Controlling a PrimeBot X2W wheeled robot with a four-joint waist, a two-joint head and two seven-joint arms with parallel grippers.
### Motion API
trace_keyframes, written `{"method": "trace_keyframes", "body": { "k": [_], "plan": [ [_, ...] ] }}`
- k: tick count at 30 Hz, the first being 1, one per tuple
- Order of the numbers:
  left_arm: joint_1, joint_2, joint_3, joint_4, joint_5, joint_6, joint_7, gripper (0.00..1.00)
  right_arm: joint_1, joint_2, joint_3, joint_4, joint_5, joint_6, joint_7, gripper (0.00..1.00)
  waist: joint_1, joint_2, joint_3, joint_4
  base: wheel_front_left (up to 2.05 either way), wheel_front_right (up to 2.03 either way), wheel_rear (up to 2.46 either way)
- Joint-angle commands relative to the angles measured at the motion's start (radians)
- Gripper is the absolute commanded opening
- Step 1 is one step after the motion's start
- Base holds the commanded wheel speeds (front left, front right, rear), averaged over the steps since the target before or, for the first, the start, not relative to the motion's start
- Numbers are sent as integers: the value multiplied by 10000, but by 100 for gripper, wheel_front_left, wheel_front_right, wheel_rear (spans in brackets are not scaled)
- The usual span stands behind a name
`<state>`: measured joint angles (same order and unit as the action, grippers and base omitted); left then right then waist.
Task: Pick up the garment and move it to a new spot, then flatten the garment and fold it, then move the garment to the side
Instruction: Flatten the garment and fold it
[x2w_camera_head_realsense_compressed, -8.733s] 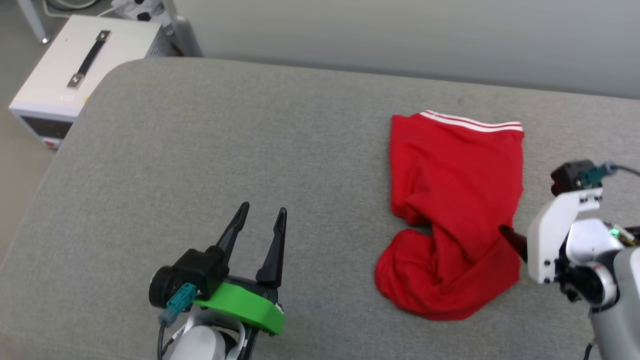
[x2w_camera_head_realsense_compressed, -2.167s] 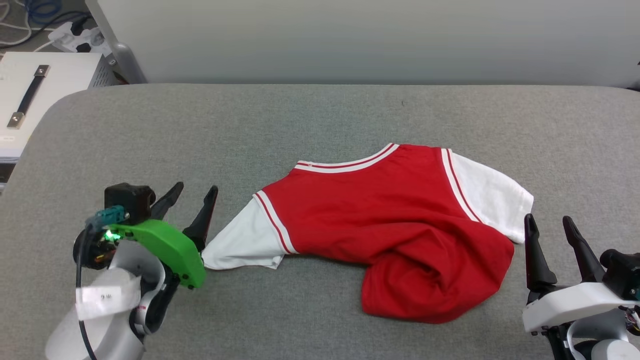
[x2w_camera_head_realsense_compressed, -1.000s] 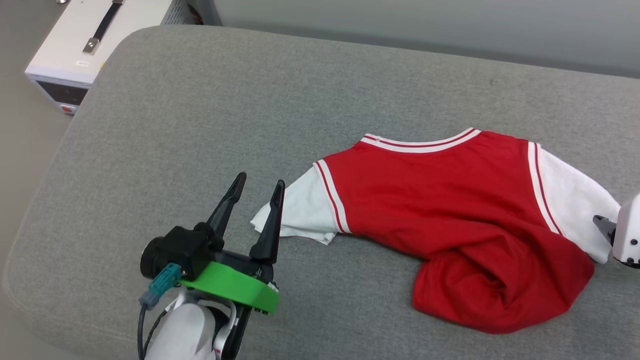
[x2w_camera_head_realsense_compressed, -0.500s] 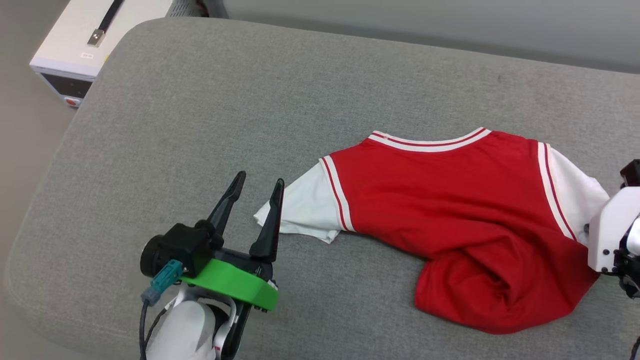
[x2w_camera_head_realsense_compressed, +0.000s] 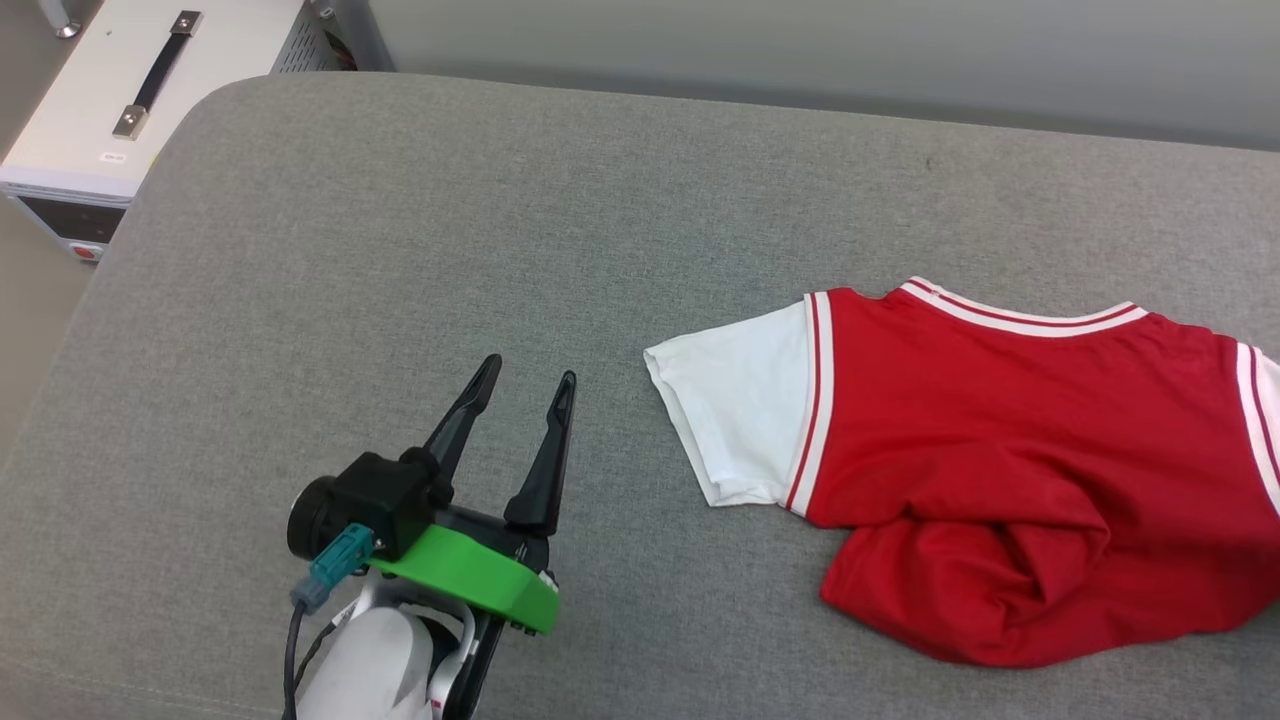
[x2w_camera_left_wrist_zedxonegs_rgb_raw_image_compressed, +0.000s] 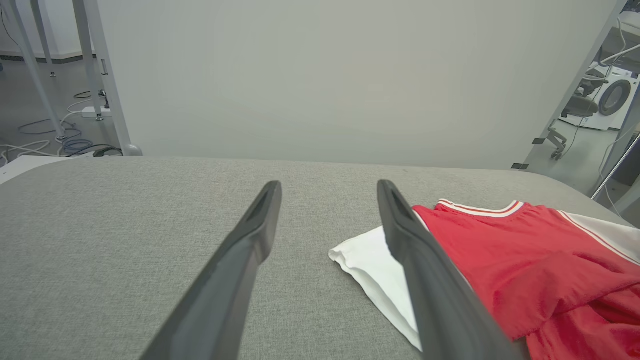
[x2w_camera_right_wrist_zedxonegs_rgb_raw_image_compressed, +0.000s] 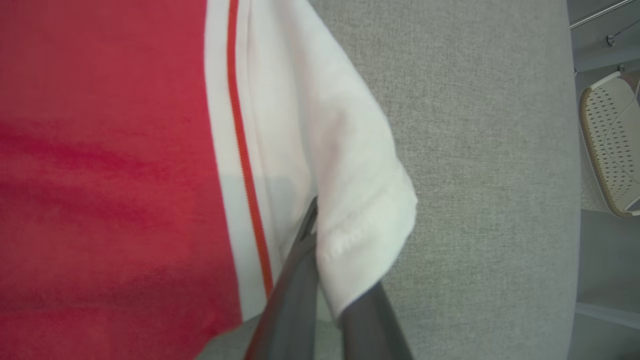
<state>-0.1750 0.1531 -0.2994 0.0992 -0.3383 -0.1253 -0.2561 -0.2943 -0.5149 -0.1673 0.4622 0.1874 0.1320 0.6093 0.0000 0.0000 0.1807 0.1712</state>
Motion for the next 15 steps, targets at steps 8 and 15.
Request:
{"method": "trace_keyframes", "body": {
  "k": [8,15],
  "plan": [
    [-178,93,-19,260,-149,-53,-57,100,-219,679,-692,805,-707,-13,-1016,100,0,0,-102,-191,0,0,0],
    [-54,139,39,386,-257,-53,-57,100,-477,1126,-881,190,-747,-13,-2353,100,0,0,-628,-655,0,0,0]
  ]
}}
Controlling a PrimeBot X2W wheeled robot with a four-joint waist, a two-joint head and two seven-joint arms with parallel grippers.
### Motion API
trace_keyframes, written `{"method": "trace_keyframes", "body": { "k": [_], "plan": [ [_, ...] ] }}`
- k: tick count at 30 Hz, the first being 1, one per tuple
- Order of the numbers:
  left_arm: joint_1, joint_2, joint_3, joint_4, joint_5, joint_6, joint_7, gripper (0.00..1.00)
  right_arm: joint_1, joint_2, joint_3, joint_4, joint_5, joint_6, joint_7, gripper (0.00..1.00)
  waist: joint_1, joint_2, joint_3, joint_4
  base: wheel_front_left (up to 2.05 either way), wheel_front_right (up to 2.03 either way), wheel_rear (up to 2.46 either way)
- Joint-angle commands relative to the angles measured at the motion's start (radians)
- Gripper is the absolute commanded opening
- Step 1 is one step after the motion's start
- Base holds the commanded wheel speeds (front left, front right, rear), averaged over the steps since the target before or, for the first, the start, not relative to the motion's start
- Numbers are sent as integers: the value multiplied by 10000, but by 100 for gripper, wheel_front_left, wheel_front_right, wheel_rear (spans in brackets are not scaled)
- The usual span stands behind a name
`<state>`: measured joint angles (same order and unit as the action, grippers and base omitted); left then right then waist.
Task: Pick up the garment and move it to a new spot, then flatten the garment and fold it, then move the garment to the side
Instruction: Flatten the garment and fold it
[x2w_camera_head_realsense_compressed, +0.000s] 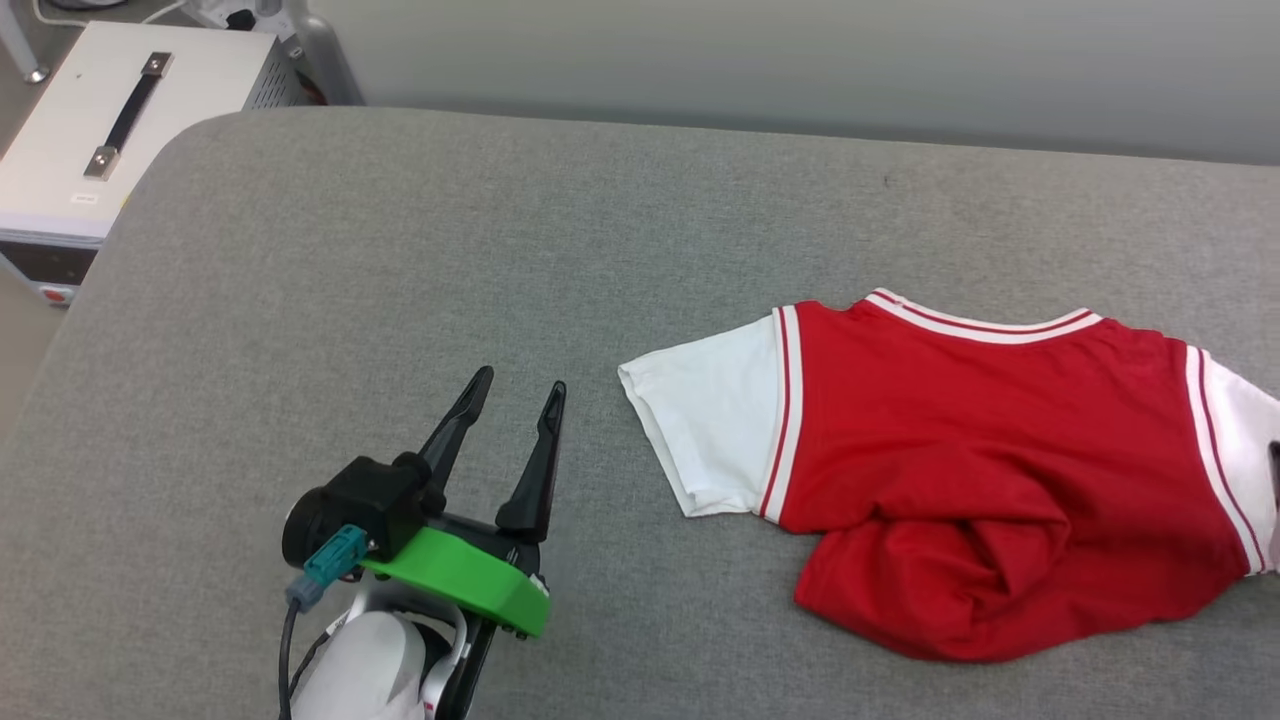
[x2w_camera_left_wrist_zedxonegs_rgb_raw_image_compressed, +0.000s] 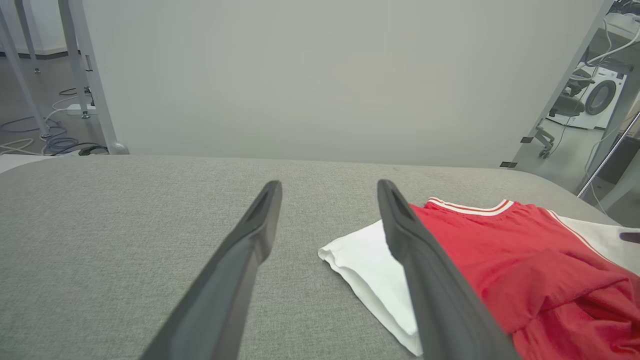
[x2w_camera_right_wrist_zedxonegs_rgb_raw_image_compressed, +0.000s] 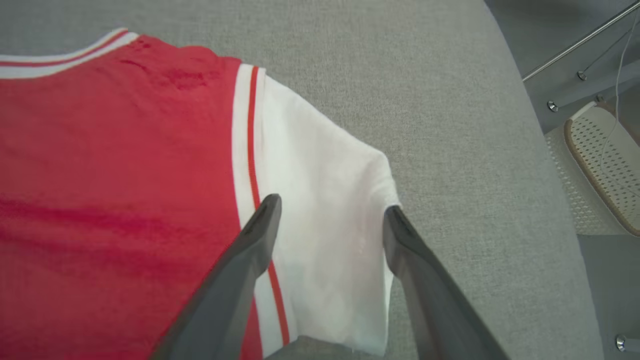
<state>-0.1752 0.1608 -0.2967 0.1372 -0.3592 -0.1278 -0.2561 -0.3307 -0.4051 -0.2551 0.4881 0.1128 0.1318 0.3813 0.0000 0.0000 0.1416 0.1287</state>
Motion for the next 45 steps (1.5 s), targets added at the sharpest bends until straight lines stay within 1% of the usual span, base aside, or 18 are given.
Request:
{"method": "trace_keyframes", "body": {
  "k": [1,6,12,15,19,21,24,28,30,32,34,36,37,39,40,41,45],
  "plan": [
    [-23,62,39,8,-80,-28,-57,100,-111,97,10,-300,43,-11,-315,100,0,0,-321,-323,0,0,0],
    [79,19,169,-25,-187,-28,-57,100,129,487,60,-1595,392,-11,-1349,100,0,0,-646,-639,0,0,0],
    [233,-127,435,-136,-399,-28,-57,100,1082,1082,397,-3387,1036,-11,-2818,100,0,0,-863,-911,0,0,0],
    [343,-243,535,-143,-489,-28,-57,100,1780,1557,566,-4143,1302,-11,-3598,100,0,0,-918,-1022,0,0,0],
    [484,-341,583,3,-603,-28,-57,100,2626,2232,649,-4792,1519,-11,-4471,100,0,0,-921,-1153,0,0,0],
    [521,-337,517,152,-607,-28,-57,100,2921,2545,671,-5009,1603,-11,-4790,100,0,0,-885,-1231,0,0,0],
    [479,-284,423,318,-621,-29,-57,100,3212,2841,680,-5249,1630,-11,-4983,100,0,0,-794,-1359,0,0,0],
    [174,-134,297,688,-553,-29,53,100,3323,3003,664,-5559,1620,-11,-4964,100,0,0,-615,-1529,0,0,0],
    [-160,9,146,947,-540,-29,568,100,3315,3042,648,-5706,1600,-11,-4900,100,0,0,-497,-1625,0,0,0],
    [-599,172,16,1262,-632,-29,1379,100,3270,3057,681,-5842,1549,-11,-4826,100,0,0,-360,-1734,0,0,0],
    [-1257,469,-318,1541,-759,-29,2521,100,3191,3070,688,-5993,1478,-11,-4793,100,0,0,-192,-1844,0,0,0],
    [-1984,628,-484,1653,-1056,-29,3482,100,3118,3101,671,-6150,1469,-11,-4854,100,0,0,-36,-1911,0,0,0],
    [-3504,950,-960,1853,-1668,-29,5638,100,3006,3153,700,-6325,1478,-11,-4916,100,0,0,285,-2068,0,0,0],
    [-4144,1132,-1222,2086,-2040,-29,6888,100,2928,3182,766,-6327,1440,-11,-4935,100,0,0,433,-2183,0,0,0],
    [-4883,1440,-1425,2542,-2443,-18,8547,100,2818,3223,936,-6295,1390,-11,-4999,100,0,0,613,-2372,0,0,0],
    [-5127,1555,-1450,2713,-2442,25,8976,100,2786,3239,999,-6280,1379,-11,-5027,100,0,0,679,-2451,0,0,0],
    [-5571,1695,-1534,3299,-2523,156,9972,100,2673,3300,1110,-6202,1383,-11,-5126,100,0,0,891,-2714,0,0,0]
  ]
}}
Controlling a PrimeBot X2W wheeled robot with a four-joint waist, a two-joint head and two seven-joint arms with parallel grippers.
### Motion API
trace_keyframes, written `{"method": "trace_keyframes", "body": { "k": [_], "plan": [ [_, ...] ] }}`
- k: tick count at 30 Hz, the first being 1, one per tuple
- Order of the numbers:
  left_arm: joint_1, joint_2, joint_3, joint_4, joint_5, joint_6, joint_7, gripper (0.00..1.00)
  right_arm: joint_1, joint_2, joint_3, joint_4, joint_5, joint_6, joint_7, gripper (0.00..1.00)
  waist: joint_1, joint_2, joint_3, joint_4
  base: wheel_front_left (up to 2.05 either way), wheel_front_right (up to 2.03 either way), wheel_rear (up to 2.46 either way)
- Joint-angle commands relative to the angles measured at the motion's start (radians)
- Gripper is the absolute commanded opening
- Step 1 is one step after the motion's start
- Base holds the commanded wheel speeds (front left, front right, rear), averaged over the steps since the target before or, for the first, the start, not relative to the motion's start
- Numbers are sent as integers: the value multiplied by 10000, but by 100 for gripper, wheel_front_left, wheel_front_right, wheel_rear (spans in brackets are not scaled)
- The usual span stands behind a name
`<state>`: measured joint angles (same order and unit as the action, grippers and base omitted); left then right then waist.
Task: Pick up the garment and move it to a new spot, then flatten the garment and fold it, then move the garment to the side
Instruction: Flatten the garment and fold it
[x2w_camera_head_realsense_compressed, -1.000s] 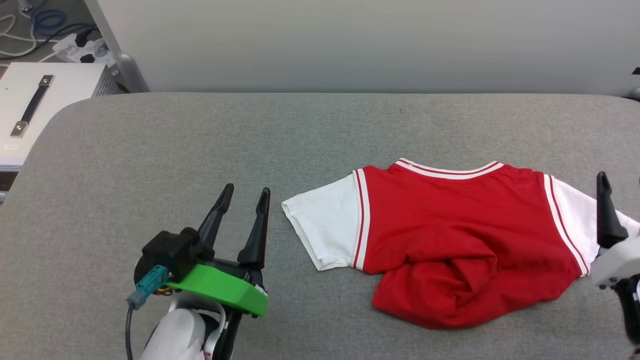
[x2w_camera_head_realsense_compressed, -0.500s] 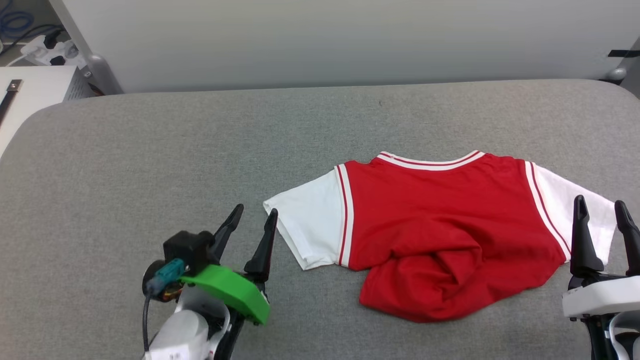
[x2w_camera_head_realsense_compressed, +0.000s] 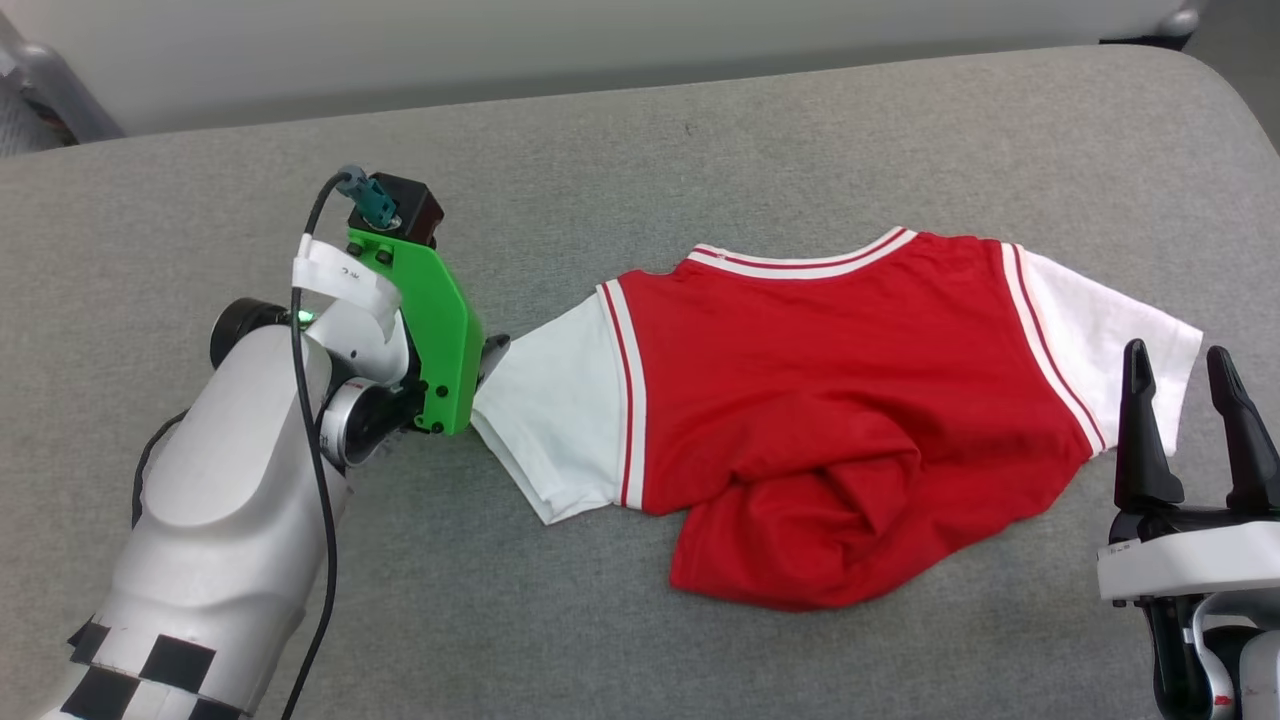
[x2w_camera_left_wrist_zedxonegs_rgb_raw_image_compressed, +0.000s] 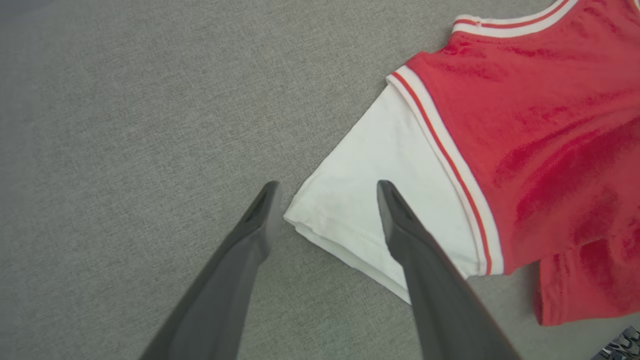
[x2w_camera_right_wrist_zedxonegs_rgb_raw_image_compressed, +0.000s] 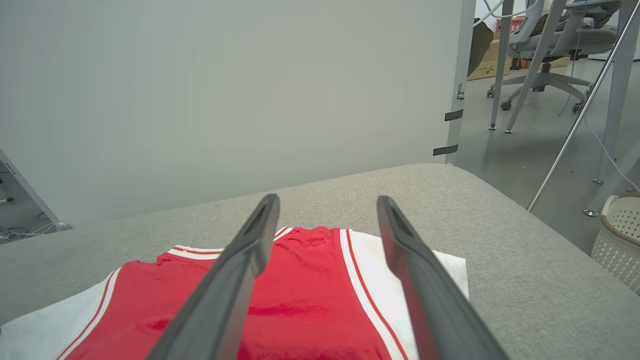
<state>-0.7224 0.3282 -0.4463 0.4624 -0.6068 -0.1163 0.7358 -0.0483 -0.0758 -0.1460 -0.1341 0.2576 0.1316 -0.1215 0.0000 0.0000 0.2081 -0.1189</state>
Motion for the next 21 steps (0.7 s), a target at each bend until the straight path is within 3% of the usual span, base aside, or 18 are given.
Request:
{"method": "trace_keyframes", "body": {
  "k": [1,6,13,20,21],
  "plan": [
    [-132,50,-75,152,-52,45,198,100,-174,20,38,37,-61,-9,-122,100,0,0,265,-290,0,0,0],
    [-117,311,-248,713,74,117,560,100,-248,72,90,126,-62,-9,-222,100,0,0,476,-537,0,0,0],
    [-161,616,-716,1249,839,185,39,100,-301,103,183,145,-63,-9,-258,100,0,0,643,-626,0,0,0],
    [43,372,-926,1819,708,117,-68,100,-332,77,210,30,-86,-9,-198,100,0,0,757,-605,0,0,0],
    [120,273,-884,1904,516,94,9,49,-334,60,174,-6,-96,-9,-182,100,0,0,777,-588,0,0,0]
  ]
}}
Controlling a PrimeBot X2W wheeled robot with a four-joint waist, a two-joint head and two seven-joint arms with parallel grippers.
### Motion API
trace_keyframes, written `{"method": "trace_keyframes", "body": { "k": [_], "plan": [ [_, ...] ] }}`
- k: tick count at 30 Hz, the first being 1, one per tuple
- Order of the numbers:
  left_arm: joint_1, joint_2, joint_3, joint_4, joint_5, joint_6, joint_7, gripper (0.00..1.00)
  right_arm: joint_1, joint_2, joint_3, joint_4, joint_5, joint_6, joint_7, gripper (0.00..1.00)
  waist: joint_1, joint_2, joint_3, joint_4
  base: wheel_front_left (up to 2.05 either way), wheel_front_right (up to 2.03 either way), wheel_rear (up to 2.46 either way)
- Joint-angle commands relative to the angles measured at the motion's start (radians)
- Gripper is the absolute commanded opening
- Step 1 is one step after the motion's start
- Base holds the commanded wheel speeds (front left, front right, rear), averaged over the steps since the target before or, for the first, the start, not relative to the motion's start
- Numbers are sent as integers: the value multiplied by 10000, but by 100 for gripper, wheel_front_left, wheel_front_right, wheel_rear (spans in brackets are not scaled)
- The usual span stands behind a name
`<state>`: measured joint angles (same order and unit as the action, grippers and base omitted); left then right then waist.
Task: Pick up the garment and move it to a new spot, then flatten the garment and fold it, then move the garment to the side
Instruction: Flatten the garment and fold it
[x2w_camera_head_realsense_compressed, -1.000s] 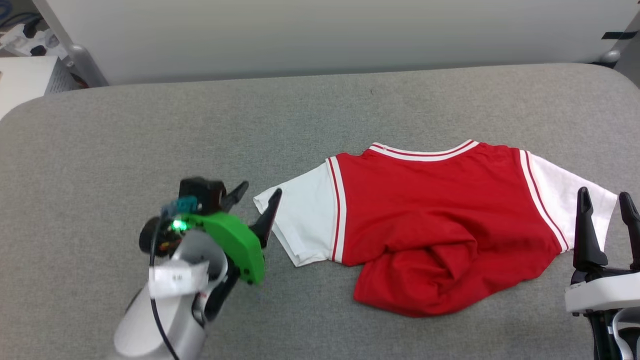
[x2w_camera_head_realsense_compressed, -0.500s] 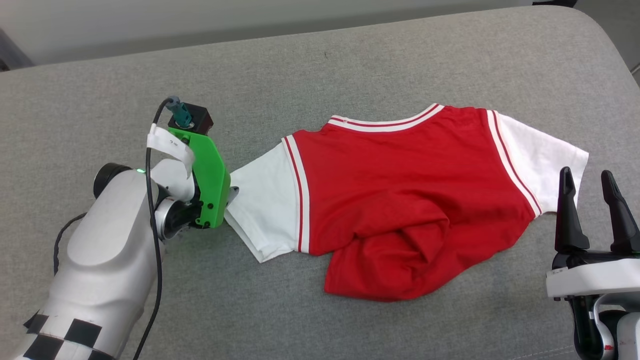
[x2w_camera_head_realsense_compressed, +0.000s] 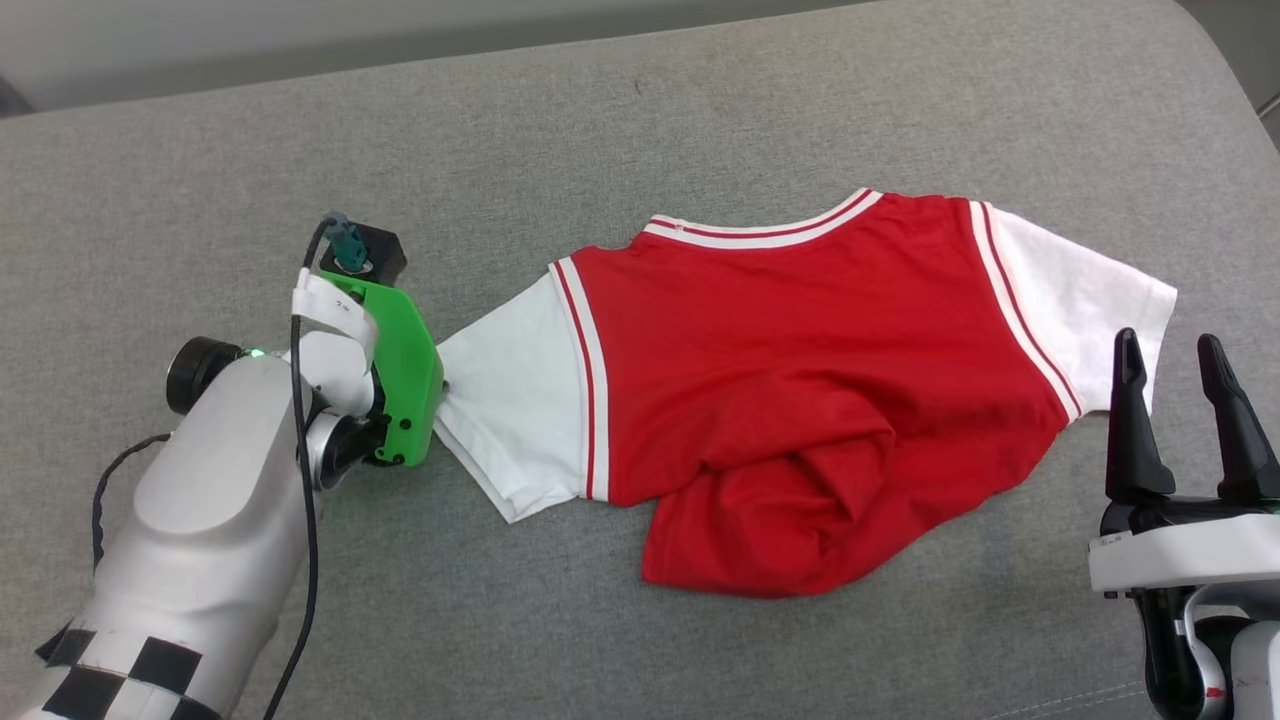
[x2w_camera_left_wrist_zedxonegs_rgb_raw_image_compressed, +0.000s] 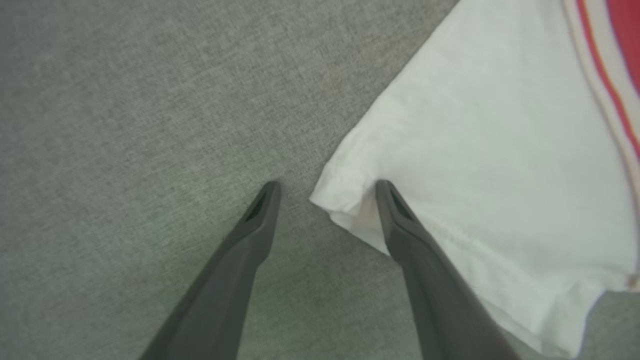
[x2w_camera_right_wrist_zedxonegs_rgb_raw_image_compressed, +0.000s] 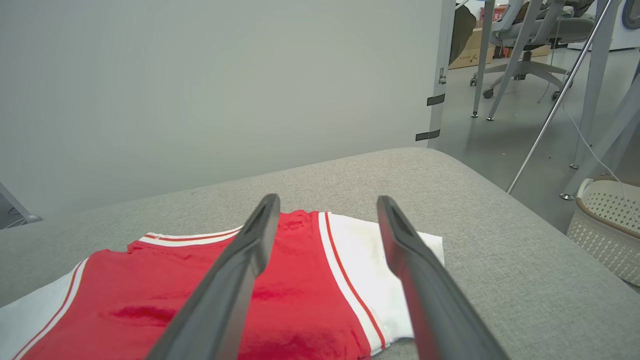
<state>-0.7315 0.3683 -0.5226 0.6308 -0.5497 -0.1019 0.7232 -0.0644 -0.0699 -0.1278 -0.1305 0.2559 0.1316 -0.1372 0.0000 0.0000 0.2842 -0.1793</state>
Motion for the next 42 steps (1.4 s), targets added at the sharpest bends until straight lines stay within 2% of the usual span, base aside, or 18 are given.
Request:
{"method": "trace_keyframes", "body": {
  "k": [1,5,11,16,20,26,35,38,42],
  "plan": [
    [267,-213,-73,271,-228,-72,156,0,-172,-14,-42,-77,-87,-9,-6,100,0,0,36,38,0,0,0],
    [379,-361,156,377,-632,-80,-54,0,-194,-55,-114,-167,-155,-9,92,100,0,0,45,166,0,0,0],
    [515,-152,704,289,-923,128,-904,0,-144,-257,-27,-238,-251,-9,350,100,0,0,-213,495,0,0,0],
    [924,316,1168,-345,-1145,305,-1394,0,-66,-777,9,-271,-313,-9,886,100,0,0,-522,830,0,0,0],
    [1614,801,1432,-1339,-1320,439,-1445,0,-106,-1231,-31,-209,-296,-9,1818,100,0,0,-714,1138,0,0,0],
    [2886,1275,1725,-3475,-1683,889,-1112,0,-609,-1847,-37,156,-144,-9,4283,100,0,0,-726,1592,0,0,0],
    [4256,1515,1741,-6814,-1879,1695,-493,0,-2528,-2839,-264,1125,770,-9,9912,100,0,0,-142,2277,0,0,0],
    [4422,1504,1672,-7481,-1935,1807,-331,0,-3328,-3158,-350,1592,881,-9,11280,100,0,0,156,2498,0,0,0],
    [4440,1503,1544,-8086,-1828,1890,-246,0,-4371,-3413,-522,2417,671,-9,12185,100,0,0,516,2777,0,0,0]
  ]
}}
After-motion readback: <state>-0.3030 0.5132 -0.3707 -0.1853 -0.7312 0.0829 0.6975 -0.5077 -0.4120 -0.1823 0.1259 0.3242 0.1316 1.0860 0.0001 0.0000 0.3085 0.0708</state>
